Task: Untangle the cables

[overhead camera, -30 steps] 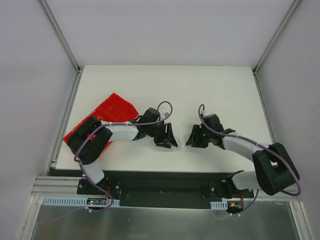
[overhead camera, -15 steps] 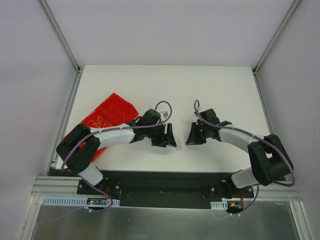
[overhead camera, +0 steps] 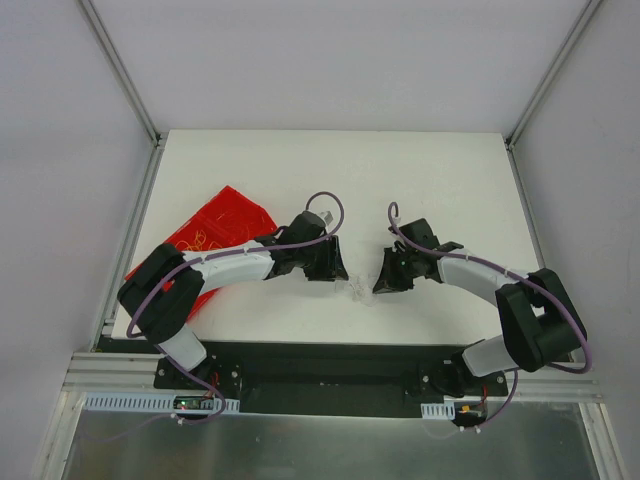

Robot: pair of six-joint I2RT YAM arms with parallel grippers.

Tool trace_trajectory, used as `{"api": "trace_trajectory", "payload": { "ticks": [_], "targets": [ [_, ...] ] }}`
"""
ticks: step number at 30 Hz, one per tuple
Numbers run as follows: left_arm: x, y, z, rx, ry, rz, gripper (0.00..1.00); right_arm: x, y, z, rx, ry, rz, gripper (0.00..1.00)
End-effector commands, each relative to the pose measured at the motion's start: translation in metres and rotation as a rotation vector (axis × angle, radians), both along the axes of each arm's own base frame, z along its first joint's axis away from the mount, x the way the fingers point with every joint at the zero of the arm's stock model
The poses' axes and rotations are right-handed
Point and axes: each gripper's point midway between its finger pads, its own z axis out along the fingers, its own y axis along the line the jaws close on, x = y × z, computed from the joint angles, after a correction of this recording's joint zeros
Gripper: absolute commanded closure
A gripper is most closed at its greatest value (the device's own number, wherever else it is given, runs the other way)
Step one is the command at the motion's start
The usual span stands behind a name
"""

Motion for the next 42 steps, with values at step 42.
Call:
{"api": "trace_trajectory", "payload": {
  "ticks": [42],
  "targets": [
    [0.006, 0.235, 0.208, 0.333, -0.903, 0.498, 1.0, -0.009, -0.28, 0.211, -0.806, -0.486, -0.828, 0.99]
  ]
}}
